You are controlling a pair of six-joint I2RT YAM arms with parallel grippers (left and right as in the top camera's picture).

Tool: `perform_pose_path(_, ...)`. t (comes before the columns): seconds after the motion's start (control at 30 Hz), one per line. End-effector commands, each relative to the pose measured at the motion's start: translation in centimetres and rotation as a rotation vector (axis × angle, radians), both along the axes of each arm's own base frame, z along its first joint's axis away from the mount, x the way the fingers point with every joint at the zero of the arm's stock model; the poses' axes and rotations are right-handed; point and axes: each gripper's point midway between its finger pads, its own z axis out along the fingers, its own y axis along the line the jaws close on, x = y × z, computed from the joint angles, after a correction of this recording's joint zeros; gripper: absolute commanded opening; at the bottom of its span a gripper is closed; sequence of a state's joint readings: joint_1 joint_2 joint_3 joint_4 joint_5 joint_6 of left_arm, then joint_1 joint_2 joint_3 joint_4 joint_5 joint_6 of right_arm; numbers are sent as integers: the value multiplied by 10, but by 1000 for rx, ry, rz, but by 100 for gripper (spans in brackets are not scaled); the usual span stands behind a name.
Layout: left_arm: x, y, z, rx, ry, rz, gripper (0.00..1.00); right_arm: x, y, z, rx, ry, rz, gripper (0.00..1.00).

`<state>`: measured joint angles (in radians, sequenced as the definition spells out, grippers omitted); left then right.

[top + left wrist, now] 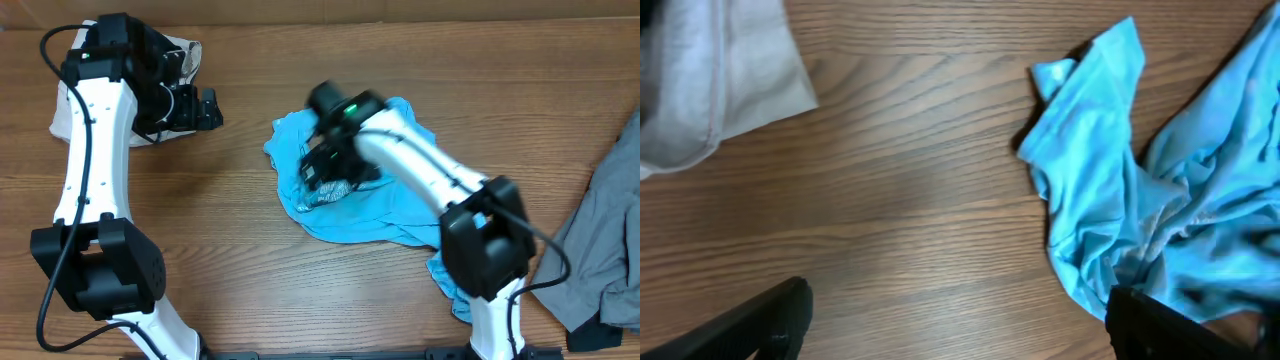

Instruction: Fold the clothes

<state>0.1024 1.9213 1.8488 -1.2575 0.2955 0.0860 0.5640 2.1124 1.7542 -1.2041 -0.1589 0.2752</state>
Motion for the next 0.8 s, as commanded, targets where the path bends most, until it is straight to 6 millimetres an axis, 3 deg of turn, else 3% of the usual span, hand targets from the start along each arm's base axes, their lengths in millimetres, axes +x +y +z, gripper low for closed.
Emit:
perform_pose_path(0.0,4,-30,-2,-1,-23,-106,95,45,-64,22,-44,-94,-195,100)
perform_pose_path(0.17,3,-60,-15,1,-15,-177,95,91,-142,20,-126,-191,-363,100)
perform_pose_path(0.33,2,-83,-27,0,3,-231,95,118,-186,11,-119,-237,-445,100)
perform_pose_path(0.53,4,-93,-38,-1,16,-255,97,132,-201,1,-75,-284,-364,90)
perform_pose_path(0.77,8,-94,-42,-4,11,-255,98,121,-186,-23,8,-251,-253,87)
